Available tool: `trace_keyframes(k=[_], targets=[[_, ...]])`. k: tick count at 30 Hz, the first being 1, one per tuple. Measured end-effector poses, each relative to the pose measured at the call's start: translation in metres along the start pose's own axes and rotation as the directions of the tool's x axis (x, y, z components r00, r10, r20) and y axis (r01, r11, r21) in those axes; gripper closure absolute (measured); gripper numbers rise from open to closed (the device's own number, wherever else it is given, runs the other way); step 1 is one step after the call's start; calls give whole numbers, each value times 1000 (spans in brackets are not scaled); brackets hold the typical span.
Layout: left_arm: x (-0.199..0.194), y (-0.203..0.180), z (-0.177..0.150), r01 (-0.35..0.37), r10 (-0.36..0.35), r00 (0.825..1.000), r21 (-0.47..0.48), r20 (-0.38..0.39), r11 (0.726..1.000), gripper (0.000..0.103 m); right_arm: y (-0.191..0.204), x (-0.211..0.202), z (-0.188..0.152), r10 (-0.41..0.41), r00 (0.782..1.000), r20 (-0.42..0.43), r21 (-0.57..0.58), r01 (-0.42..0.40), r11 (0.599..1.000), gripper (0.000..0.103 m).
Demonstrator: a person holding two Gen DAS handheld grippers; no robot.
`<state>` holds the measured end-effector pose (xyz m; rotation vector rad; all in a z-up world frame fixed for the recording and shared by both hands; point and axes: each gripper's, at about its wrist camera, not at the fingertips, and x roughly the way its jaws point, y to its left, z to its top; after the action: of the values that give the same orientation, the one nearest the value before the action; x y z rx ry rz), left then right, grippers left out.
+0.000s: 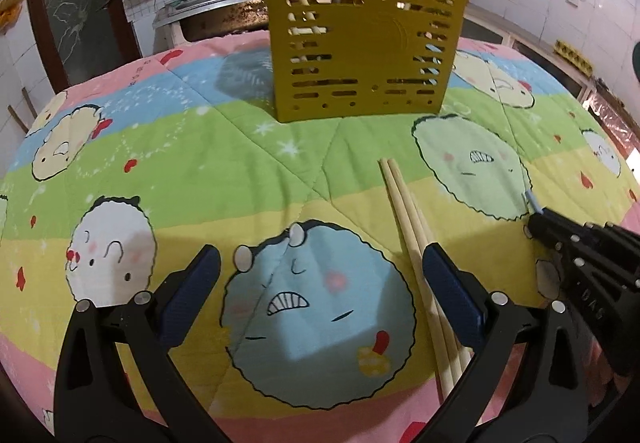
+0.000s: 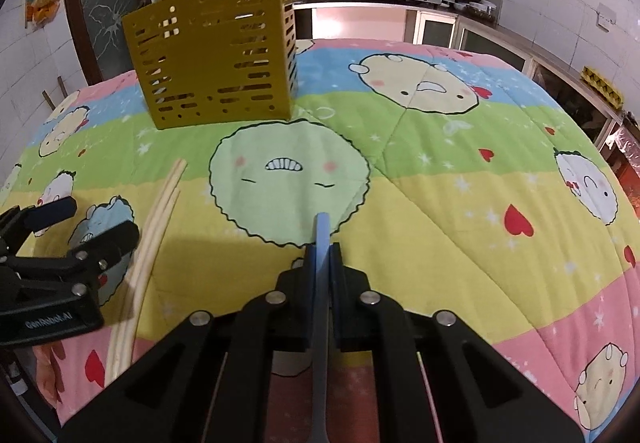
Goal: Organize utensils
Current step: 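Grasp a wooden chopstick with the left gripper while the right gripper holds the blue utensil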
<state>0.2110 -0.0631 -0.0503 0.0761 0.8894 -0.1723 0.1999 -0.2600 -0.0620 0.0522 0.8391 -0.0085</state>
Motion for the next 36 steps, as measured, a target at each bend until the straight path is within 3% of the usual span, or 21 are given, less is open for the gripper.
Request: trace_keyframes(k=[13,17,22,31,36], targets=[[4,-9,-3,-27,27,1000,32,-14,999,6,-5,1,-2,17,1000,0,24,-17,1000,96],[11,-16,0,-9,10,999,26,-42,1000,12,-6,1,-2,20,1000,-3,26,-20,999,96],[13,-19,6,3,-2,999,10,-44,1000,27,-9,0,-2,31,1000,-4,36,-31,999,96],[10,-38,10,10,-8,999,46,-54,999,62,-11,1,-3,37,999,-12,40,-36,999,96],[16,-41,15,5,-2,999,67,-51,998,70,-10,2,-4,34,999,-16,38,-34,999,96]])
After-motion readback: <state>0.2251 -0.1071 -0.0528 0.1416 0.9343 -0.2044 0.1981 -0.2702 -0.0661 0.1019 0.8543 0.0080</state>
